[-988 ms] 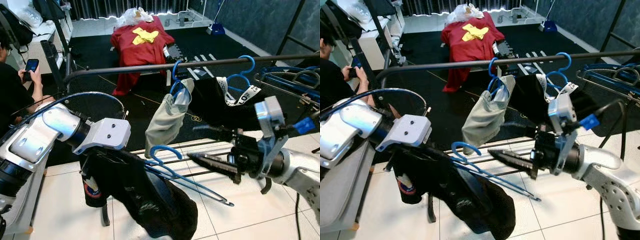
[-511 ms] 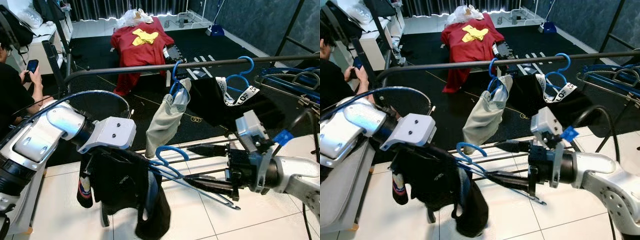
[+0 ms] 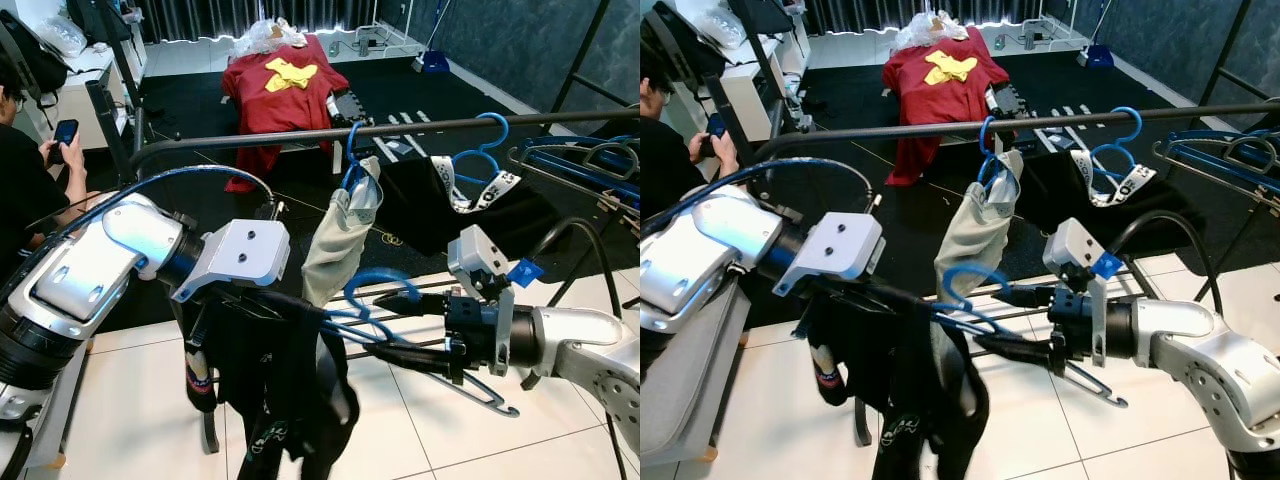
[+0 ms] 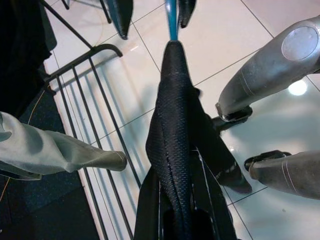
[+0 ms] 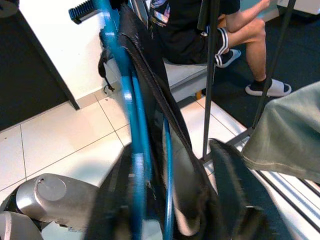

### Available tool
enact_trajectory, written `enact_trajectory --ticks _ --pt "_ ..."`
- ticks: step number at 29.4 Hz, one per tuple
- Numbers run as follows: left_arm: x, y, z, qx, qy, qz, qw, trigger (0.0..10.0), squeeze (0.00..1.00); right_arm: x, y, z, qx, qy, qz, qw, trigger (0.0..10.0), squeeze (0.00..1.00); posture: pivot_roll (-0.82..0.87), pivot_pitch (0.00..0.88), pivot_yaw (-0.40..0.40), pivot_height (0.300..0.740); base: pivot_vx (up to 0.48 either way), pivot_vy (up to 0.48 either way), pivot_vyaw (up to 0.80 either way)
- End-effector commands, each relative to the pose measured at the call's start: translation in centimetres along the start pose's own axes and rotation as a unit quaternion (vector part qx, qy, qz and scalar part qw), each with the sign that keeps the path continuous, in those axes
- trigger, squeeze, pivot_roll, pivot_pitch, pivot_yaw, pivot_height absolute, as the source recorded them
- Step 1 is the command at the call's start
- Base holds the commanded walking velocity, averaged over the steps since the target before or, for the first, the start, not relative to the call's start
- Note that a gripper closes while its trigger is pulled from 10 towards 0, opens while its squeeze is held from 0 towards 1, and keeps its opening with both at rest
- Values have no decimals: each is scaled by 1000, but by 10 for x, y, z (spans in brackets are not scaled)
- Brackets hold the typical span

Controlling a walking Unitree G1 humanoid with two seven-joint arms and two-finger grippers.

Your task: Hang hanger

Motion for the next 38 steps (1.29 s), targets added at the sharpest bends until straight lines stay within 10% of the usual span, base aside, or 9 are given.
enact_trajectory --ticks 1,28,31,32,34,35,38 --pt "20 2 5 0 -28 -37 999 10000 0 -1 -7 2 -19 2 -1 1000 0 0 -6 19 -7 740 0 0 0" --pt "33 2 6 1 -84 -61 995 10000 0 18 1 4 16 -56 19 998 0 0 -7 25 -11 740 0 0 0" --pt "35 2 8 2 -91 -59 994 10000 133 20 2 5 15 -60 21 998 0 0 -10 30 -9 740 0 0 0" --pt "36 3 10 1 -101 -54 993 10000 600 22 2 6 14 -65 22 998 0 0 -10 30 -8 740 0 0 0" --pt "36 3 10 1 -101 -54 993 10000 600 22 2 6 14 -65 22 998 0 0 -10 30 -8 740 0 0 0" --pt "38 3 13 1 -111 -45 993 10000 1000 24 2 7 14 -71 23 997 0 0 -9 31 -9 740 0 0 0" --pt "38 3 17 -3 -122 -37 992 10000 1000 26 3 8 15 -77 23 997 0 0 -9 31 -9 740 0 0 0"
Point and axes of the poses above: a point about 5 cm out from each wrist's last joint towards the gripper, its own z axis pointing back from the gripper into the wrist, its own x axis along the axis of the wrist's last joint, y = z × x, the point moved 3 cm from there along -z, pointing out of the wrist towards the gripper, and after that the axes turned 4 degrees about -z, right-handed, at the moved point
